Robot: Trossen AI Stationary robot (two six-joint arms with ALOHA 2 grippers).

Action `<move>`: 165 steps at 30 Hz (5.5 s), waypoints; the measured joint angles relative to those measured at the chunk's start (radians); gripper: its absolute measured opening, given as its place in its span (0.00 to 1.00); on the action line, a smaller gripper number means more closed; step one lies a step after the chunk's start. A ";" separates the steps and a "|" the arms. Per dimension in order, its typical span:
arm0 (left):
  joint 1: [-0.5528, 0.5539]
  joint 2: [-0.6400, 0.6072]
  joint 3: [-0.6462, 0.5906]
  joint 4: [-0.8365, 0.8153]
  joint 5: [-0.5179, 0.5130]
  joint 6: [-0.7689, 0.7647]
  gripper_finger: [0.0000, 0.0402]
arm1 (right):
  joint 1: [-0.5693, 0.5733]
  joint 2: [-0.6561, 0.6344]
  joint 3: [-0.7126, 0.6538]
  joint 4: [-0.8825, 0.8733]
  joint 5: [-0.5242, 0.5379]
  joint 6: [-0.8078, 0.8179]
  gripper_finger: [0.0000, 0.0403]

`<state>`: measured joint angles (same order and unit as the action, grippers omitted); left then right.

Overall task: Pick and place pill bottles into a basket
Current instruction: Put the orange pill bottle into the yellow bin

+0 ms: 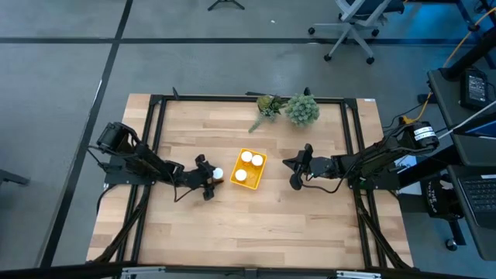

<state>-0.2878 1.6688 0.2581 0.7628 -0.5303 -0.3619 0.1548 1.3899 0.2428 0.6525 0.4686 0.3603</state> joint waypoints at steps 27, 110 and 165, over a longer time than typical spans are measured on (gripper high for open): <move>0.000 -0.031 0.000 0.024 0.118 0.058 0.47 | 0.000 0.000 0.000 0.000 0.000 0.000 0.05; 0.200 -0.275 0.414 -0.431 0.378 0.462 0.47 | -0.007 0.286 0.646 -0.068 -0.308 -0.497 0.71; 0.220 -0.275 0.502 -0.626 0.434 0.454 0.47 | -0.038 0.332 0.726 -0.161 -0.306 -0.448 0.71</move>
<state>-0.0681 1.3933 0.7605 0.1371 -0.0963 0.0917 0.1169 1.7222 0.9688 0.4911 0.1631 -0.0875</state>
